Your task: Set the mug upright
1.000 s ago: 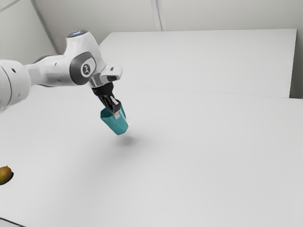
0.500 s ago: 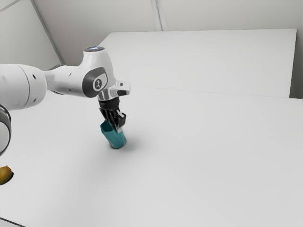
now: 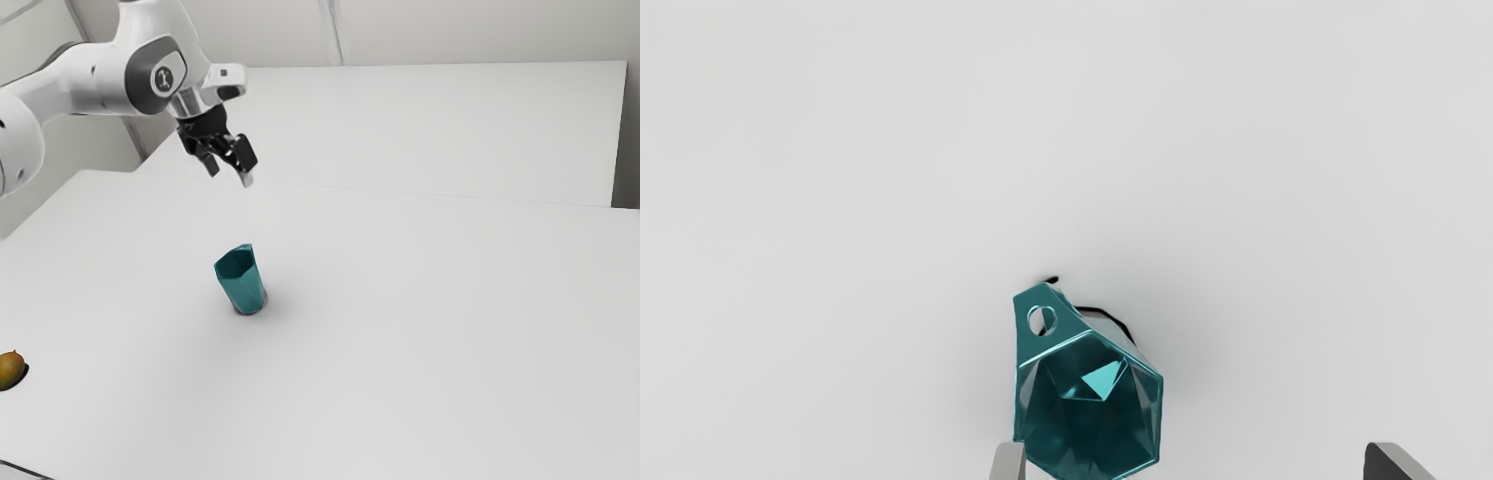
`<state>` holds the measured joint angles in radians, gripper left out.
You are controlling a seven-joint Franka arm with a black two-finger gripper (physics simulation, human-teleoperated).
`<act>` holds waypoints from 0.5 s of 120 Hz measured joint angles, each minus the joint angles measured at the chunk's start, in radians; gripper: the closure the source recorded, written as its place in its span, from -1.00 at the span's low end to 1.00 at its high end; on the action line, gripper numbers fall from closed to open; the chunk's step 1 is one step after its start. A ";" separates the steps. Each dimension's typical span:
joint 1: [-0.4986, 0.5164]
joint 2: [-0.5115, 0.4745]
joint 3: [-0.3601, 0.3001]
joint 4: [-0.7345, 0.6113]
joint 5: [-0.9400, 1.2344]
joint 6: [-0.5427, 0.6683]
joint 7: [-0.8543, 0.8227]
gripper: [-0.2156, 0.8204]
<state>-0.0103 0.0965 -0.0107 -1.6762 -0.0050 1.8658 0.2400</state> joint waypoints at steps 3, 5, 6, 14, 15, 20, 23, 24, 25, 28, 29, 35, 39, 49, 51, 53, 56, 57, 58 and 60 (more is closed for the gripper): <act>0.000 -0.001 0.000 0.022 0.000 -0.021 -0.002 -0.49; 0.000 -0.002 0.000 0.036 -0.001 -0.036 -0.003 -0.49; 0.000 -0.003 0.000 0.042 -0.001 -0.042 -0.004 -0.50; -0.001 -0.015 0.000 0.076 -0.001 -0.093 -0.008 -0.52; -0.001 -0.017 0.000 0.078 -0.001 -0.099 -0.009 -0.52; -0.001 -0.032 0.000 0.086 -0.001 -0.125 -0.011 -0.53; -0.001 -0.039 0.001 0.089 -0.001 -0.138 -0.013 -0.54; -0.001 -0.040 0.000 0.091 -0.001 -0.142 -0.013 -0.54; -0.001 -0.042 0.000 0.093 -0.001 -0.146 -0.014 -0.54; 0.000 -0.045 0.000 0.097 -0.001 -0.156 -0.015 -0.55; -0.001 -0.046 0.000 0.098 -0.001 -0.160 -0.016 -0.55; -0.001 -0.049 0.001 0.102 -0.001 -0.177 -0.018 -0.56; -0.001 -0.050 0.002 0.104 -0.002 -0.186 -0.020 -0.56; -0.001 -0.050 0.003 0.105 -0.002 -0.204 -0.023 -0.57; -0.001 -0.050 0.003 0.105 -0.002 -0.207 -0.024 -0.57; -0.001 -0.050 0.003 0.105 -0.002 -0.209 -0.024 -0.57; -0.001 -0.050 0.004 0.105 -0.002 -0.212 -0.025 -0.57; -0.001 -0.050 0.004 0.105 -0.002 -0.213 -0.025 -0.57; -0.001 -0.050 0.004 0.105 -0.002 -0.214 -0.026 -0.57; 0.000 -0.050 0.004 0.105 -0.002 -0.216 -0.026 -0.57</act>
<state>-0.0107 0.0466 -0.0065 -1.5713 -0.0074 1.6495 0.2139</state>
